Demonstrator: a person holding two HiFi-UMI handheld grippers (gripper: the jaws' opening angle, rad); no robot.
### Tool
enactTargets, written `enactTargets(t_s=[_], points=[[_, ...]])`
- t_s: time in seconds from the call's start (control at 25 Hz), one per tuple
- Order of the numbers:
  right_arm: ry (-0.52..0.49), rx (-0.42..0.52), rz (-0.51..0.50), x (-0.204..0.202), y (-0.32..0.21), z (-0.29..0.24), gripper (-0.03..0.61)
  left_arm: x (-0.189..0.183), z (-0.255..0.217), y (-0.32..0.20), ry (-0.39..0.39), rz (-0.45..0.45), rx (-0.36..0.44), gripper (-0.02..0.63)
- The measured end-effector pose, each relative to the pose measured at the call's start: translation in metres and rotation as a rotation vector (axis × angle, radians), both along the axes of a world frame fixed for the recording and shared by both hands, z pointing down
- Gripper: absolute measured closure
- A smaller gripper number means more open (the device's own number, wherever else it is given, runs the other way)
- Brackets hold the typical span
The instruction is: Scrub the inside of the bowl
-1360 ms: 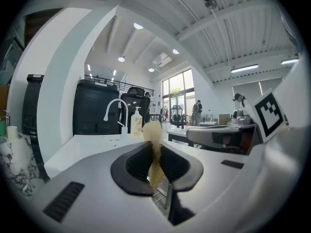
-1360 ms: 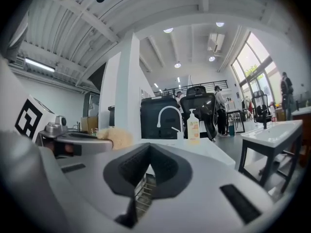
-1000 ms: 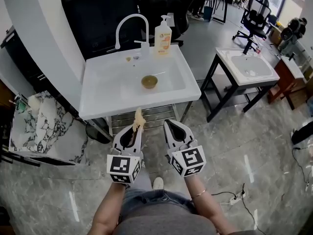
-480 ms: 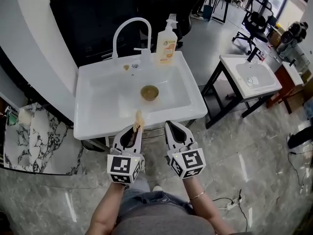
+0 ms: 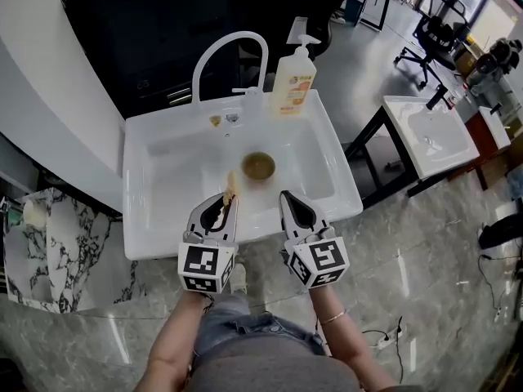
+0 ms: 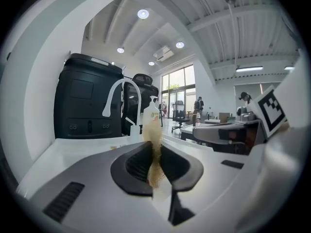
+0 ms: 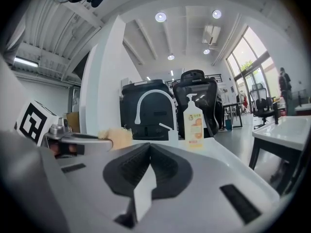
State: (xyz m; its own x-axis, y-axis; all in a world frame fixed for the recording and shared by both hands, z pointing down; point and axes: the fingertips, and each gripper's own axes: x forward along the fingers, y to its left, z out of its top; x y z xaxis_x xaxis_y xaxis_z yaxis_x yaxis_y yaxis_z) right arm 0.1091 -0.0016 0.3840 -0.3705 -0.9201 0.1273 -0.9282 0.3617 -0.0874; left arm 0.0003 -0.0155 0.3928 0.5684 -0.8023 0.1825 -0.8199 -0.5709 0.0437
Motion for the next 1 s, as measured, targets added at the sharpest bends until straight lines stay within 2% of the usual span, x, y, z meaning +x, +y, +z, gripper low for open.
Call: enactTargets(t_s=[0.44,1.0], points=[[0.043,-0.014,0.053,0.006,-0.069,0.005,0.568,-0.007,0.011,-0.063,0.004,0.073,-0.024,0.569],[0.104,-0.101,0.007,0.018,-0.107,0.031,0.568,0.0,0.029,-0.092,0.013,0.103,-0.08,0.569]])
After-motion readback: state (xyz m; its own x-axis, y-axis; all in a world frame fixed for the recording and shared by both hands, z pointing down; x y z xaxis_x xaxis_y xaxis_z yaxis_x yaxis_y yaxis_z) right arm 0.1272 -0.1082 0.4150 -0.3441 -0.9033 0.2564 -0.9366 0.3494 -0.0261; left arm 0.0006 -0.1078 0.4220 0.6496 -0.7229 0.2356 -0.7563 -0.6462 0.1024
